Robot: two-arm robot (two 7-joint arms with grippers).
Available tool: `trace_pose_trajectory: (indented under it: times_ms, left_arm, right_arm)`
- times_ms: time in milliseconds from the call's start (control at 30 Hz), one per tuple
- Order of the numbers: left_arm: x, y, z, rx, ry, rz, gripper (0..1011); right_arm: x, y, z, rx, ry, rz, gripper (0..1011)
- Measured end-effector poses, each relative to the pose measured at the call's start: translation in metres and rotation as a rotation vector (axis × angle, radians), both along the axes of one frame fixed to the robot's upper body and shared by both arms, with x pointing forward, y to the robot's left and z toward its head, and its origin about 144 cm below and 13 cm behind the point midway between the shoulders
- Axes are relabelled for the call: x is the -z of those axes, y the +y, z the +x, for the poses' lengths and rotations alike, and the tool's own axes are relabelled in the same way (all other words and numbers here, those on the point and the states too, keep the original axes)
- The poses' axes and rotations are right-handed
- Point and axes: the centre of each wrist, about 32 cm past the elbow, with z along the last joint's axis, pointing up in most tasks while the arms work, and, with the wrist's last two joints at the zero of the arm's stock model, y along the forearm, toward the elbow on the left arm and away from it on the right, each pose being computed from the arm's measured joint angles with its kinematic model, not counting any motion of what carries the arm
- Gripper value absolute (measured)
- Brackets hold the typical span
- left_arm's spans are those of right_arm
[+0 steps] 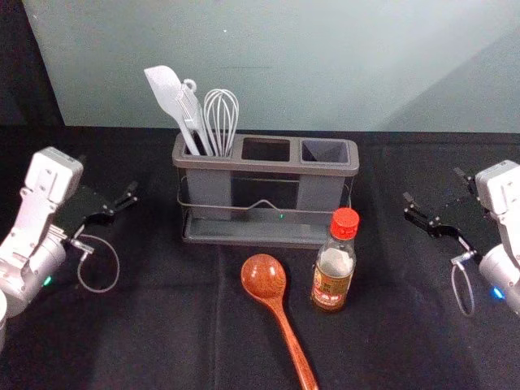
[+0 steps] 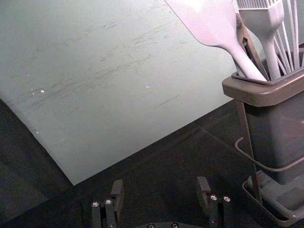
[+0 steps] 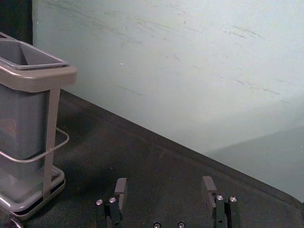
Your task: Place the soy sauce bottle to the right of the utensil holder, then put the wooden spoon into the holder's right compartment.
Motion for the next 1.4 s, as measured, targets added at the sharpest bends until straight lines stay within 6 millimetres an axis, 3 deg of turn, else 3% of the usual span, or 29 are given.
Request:
trace_pose_trajectory:
  times_ms: [1400]
  left_arm:
    - [0.0000, 0.0000, 0.0000, 0.000, 0.000, 0.000, 1005]
  right_arm:
    - [0.0000, 0.0000, 0.0000, 0.000, 0.000, 0.000, 1002]
